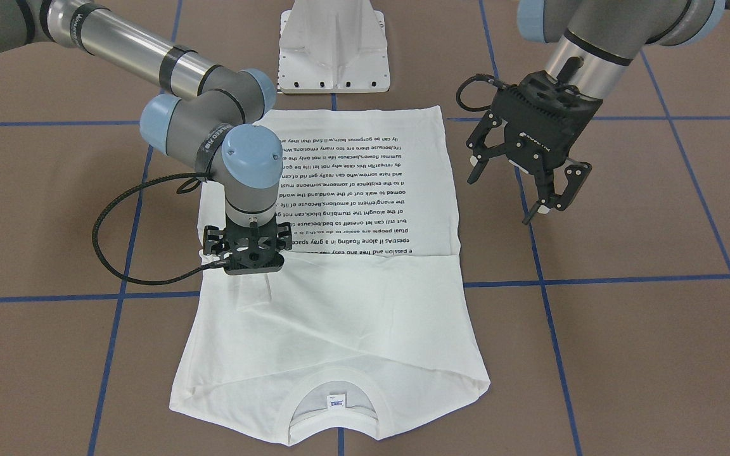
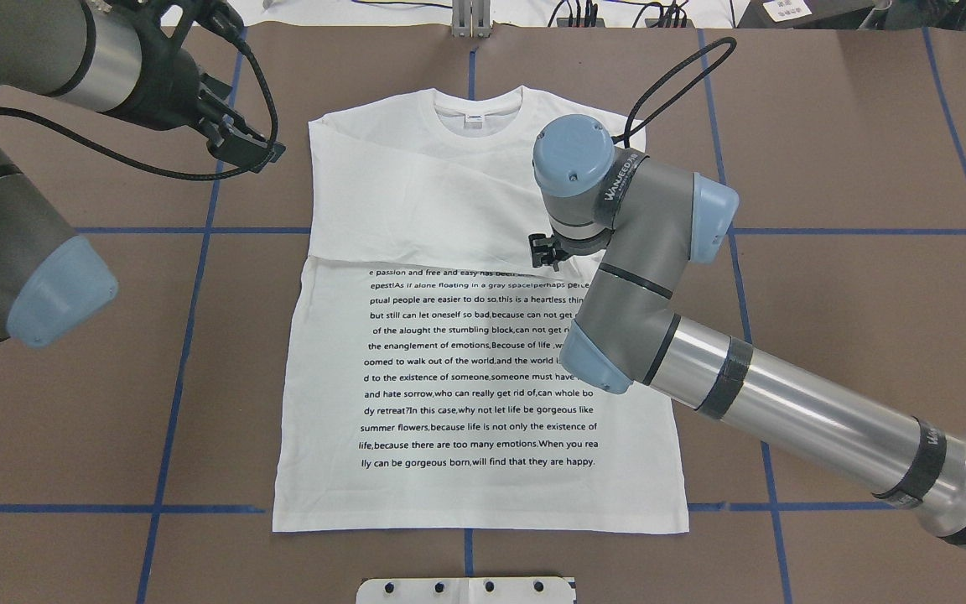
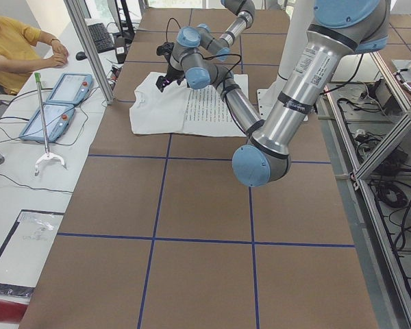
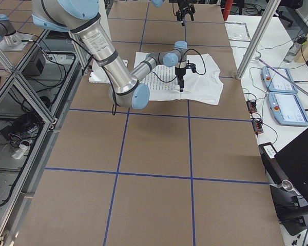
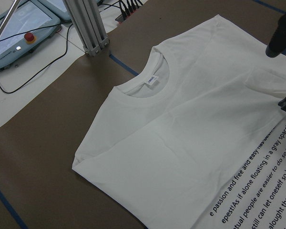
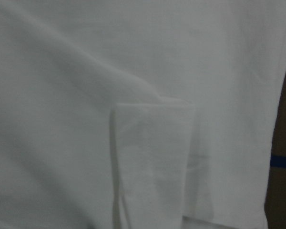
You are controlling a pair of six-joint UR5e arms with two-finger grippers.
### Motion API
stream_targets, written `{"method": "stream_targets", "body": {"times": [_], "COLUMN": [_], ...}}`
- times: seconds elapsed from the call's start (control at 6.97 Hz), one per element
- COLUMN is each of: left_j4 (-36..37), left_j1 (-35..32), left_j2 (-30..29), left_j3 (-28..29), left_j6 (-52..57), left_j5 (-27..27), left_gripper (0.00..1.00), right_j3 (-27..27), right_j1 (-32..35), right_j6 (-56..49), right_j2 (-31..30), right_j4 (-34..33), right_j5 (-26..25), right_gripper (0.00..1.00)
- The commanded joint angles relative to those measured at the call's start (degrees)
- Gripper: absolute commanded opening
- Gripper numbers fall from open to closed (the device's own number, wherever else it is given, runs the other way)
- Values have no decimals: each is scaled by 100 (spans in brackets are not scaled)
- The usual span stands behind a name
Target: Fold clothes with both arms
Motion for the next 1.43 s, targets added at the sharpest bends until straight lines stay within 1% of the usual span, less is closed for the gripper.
{"method": "stream_targets", "body": {"times": [0.0, 0.29, 0.43, 0.57, 0.72, 0.86, 1.0, 1.15, 1.29], "left_j4": [-2, -124, -142, -142, -134, -90, -107, -81, -98], "left_j1": [0, 9, 17, 18, 26, 26, 26, 70, 175], "left_j2": [5, 92, 136, 146, 180, 364, 548, 802, 1162], "left_j3": [-9, 0, -9, -18, -18, -122, -349, -700, -1104], "left_j6": [-1, -9, -105, -123, -124, -593, -1494, -1825, -2368], "left_j5": [1, 1, 1, -8, -8, -25, -8, -17, -8], "left_gripper": [100, 100, 100, 100, 100, 100, 100, 100, 100], "right_j3": [-9, 87, 444, 970, 1367, 1858, 2585, 3358, 4219], "right_j1": [111, 436, 542, 760, 867, 1068, 1175, 1167, 1141], "right_j6": [-390, -908, -1154, -1339, -1445, -1359, -1028, -380, 392], "right_j2": [-76, -216, -670, -1144, -1253, -1298, -1568, -1962, -2419], "right_j4": [-215, -513, -515, -497, -497, -489, -488, -471, -462], "right_j5": [-130, -139, -147, -34, 115, 656, 1174, 1275, 1259], "right_gripper": [98, 98, 99, 99, 99, 99, 100, 100, 100]}}
